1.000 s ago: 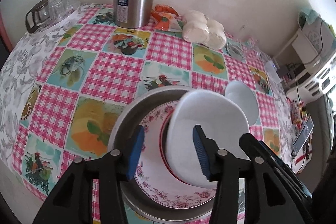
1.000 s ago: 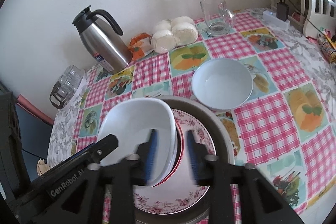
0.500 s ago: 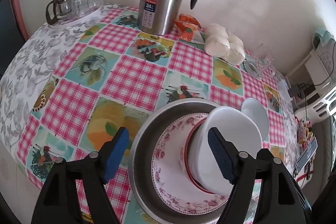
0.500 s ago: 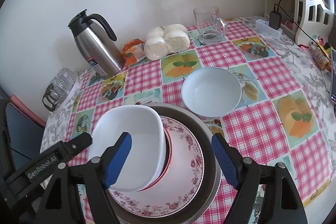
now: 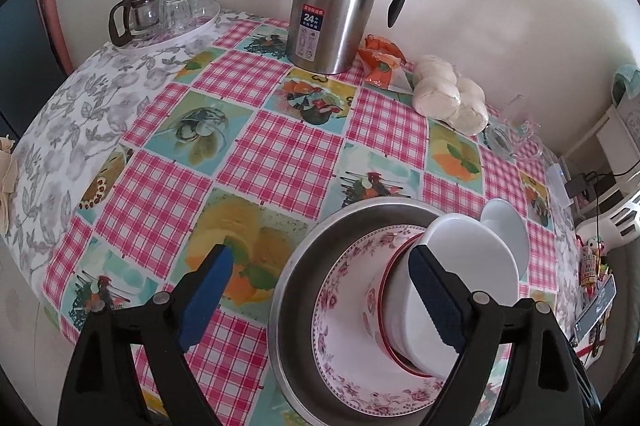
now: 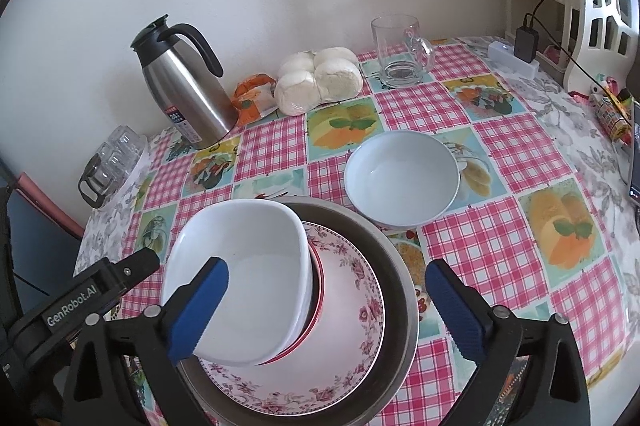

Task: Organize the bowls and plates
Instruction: 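Move both grippers to the rim of the light blue bowl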

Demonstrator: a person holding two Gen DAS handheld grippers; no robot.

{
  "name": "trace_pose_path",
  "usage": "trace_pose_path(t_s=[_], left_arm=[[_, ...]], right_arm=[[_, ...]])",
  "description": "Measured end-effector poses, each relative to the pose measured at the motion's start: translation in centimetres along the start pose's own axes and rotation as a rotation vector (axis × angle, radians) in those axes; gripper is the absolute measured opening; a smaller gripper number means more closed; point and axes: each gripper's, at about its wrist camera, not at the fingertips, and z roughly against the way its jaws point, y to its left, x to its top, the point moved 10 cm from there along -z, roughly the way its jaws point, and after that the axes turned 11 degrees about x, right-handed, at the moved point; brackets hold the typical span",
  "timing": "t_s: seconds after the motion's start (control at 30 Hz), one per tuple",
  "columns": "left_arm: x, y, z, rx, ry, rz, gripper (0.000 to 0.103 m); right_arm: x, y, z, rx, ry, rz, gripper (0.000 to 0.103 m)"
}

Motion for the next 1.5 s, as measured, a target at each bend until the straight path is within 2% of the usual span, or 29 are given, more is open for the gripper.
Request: trace_pose_path(t_s=[0.47, 0.9, 1.07, 1.23, 1.37, 1.5], left_arm=[[0.0, 0.5, 1.9, 0.008, -0.026, 0.023, 0.090], [-0.6, -1.9, 3.6, -0.016, -0.049, -0.018, 0.090], [-0.7, -4.4, 4.6, -0.047, -0.075, -0.064, 0.090], [-1.0, -8.4, 6.2, -0.093, -0.135, -0.161, 0.090], [-1.7, -11.9, 6.6, -0.145, -0.131, -0.214, 0.090], [-2.4, -14.8, 6.8, -0.165, -0.142, -0.246, 0.090]], right_arm=[[0.2, -0.3, 1.3, -0.014, -0.022, 0.013, 0.103], [0.6, -2.9, 2.6, -0.020, -0.037, -0.036, 0.103], [0.8, -5.7, 3.1, -0.066, -0.036, -0.070, 0.103], [1.1, -8.9, 3.8, -0.102, -0.041, -0.118, 0.103], [1.1, -11.4, 4.4, -0.127, -0.042, -0.150, 0.103], [0.9, -14.0, 4.8, -0.156, -0.041, -0.182, 0.103]])
